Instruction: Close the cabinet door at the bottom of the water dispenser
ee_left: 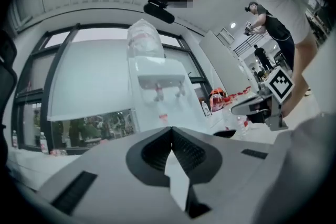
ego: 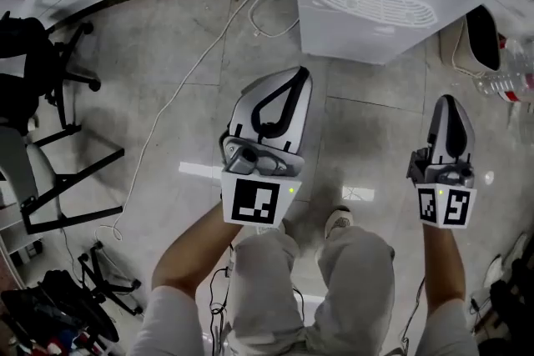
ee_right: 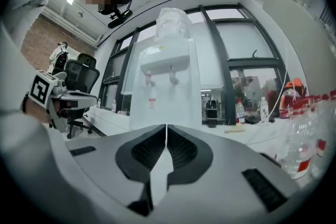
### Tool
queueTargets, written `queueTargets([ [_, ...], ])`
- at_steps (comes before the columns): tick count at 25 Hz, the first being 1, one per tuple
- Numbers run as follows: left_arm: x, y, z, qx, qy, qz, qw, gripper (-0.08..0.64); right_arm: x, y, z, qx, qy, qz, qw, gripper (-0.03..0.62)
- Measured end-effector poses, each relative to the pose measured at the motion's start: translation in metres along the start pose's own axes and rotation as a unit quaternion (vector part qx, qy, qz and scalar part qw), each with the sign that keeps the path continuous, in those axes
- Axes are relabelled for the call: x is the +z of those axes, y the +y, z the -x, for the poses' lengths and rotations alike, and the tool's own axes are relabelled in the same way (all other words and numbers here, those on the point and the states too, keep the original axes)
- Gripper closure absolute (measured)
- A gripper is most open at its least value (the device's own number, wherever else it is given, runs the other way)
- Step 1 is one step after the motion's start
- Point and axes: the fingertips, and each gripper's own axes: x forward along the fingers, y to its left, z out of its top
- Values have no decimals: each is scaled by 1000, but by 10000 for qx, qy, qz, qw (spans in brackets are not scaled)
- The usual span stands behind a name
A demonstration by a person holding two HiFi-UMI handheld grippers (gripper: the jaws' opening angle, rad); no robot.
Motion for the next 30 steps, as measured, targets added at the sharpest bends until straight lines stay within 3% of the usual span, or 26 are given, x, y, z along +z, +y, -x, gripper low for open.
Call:
queueTargets([
  [5, 132, 42, 37, 240, 183, 164, 9994, 552, 138, 5, 32, 71, 144, -188, 9997, 571],
  [12, 337, 108, 92, 428, 607, 288, 9968, 552, 367, 2, 74, 12, 280, -322, 9991, 571],
  [15, 411, 144, 109, 671, 730, 494, 9938, 552, 454, 3, 86, 66, 263, -403, 9988, 571],
  [17, 453, 164, 126, 828, 774, 831, 9901, 552, 500, 9, 101, 169, 298, -429, 9985, 571],
  [19, 490, 178, 145, 1008, 705, 1113, 9861, 552, 535, 15, 117, 235, 367, -474, 9979, 571],
  [23, 546, 190, 184, 1177, 458, 1121, 9856, 552, 583, 24, 154, 334, 392, -463, 9976, 571],
  [30, 579, 194, 242, 1475, 157, 1082, 9830, 552, 624, 32, 195, 359, 196, -247, 9989, 572],
])
